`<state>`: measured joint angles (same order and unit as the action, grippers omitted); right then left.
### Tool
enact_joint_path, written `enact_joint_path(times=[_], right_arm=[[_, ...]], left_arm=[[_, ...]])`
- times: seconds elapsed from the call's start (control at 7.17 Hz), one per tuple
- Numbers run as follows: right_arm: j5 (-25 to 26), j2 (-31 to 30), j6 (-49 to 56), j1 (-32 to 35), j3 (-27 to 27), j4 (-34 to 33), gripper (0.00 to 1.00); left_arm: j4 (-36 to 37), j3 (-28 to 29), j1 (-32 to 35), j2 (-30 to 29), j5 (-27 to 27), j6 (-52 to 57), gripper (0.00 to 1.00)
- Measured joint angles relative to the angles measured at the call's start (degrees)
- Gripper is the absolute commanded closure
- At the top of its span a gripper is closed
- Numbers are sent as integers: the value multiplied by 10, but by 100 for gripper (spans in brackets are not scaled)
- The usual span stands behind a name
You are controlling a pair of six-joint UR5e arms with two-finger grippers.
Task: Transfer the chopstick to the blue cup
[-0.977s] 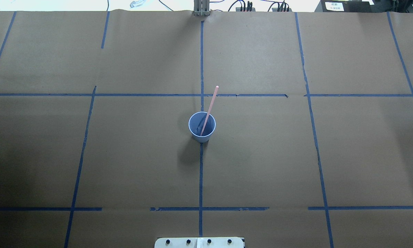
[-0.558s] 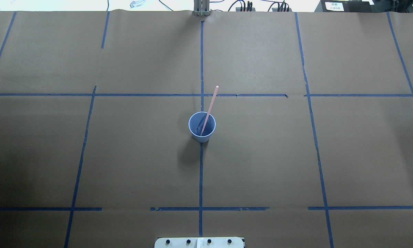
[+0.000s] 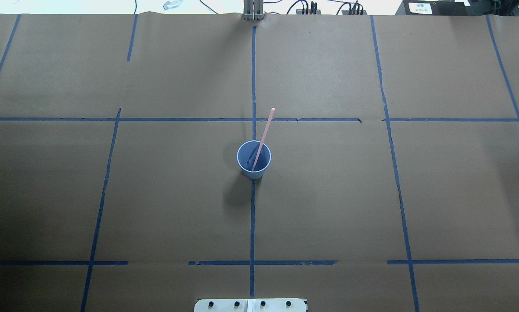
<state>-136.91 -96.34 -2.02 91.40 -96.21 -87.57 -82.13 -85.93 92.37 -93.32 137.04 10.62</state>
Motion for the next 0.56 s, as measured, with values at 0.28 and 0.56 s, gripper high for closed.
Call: enact_joint_path(times=[0.28, 0.56], right_arm=[[0, -1, 0, 0, 0, 0, 0], [0, -1, 0, 0, 0, 0, 0]], left_arm=[[-3, -2, 0, 3, -1, -1, 0], [-4, -1, -1, 3, -3, 0, 0]])
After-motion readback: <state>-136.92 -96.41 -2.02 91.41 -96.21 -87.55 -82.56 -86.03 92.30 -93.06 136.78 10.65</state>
